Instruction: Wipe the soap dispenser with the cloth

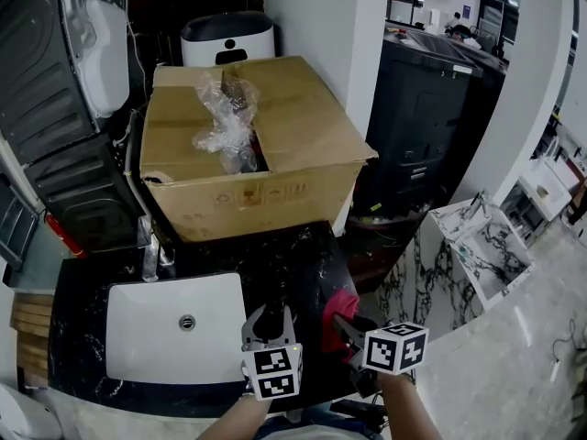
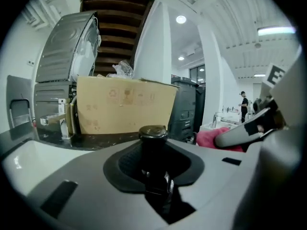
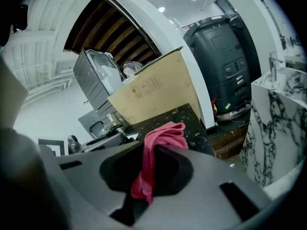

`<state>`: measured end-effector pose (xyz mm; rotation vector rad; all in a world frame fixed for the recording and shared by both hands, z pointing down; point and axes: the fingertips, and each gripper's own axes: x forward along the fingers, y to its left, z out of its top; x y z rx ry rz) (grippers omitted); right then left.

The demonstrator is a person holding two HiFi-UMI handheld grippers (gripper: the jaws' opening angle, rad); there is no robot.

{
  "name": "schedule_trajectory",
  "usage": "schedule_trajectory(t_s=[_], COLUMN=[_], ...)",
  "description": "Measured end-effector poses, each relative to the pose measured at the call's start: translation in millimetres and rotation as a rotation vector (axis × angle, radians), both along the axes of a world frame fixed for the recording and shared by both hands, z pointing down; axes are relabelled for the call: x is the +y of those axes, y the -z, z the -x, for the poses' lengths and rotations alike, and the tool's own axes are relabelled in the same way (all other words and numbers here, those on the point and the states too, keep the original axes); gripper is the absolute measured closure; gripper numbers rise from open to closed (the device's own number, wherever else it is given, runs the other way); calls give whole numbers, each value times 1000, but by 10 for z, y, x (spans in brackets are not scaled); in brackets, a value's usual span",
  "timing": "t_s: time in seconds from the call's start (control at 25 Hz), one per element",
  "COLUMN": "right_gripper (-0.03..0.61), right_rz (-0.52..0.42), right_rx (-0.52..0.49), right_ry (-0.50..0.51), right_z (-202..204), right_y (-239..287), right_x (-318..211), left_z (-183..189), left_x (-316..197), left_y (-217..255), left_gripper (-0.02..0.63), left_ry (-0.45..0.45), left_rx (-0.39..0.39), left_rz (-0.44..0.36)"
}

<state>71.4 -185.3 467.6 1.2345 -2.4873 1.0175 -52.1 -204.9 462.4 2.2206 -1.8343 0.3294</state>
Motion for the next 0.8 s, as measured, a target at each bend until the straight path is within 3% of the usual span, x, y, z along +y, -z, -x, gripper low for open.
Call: schedule_trajectory(t_s=[0.24,0.4,0.56,0.8], right_gripper=[528,528,528,528], right_rz=[8,8,9,-17], right_rx=[-3,-4,2,-6], right_ry=[12,45,84,214], right_z=[23,121,256,662], right_y=[-14,-15,-21,41], right_x=[-11,10,34,105], left_z=[34,174,446,667], left_x=[59,202,245,337], left_y=[40,104,144,96], left_gripper=[511,508,506,508], left_ry=[-338,-559,-575,-532], left_rx=[131,321,479,539], left_rz=[-75,-138,-150,-154])
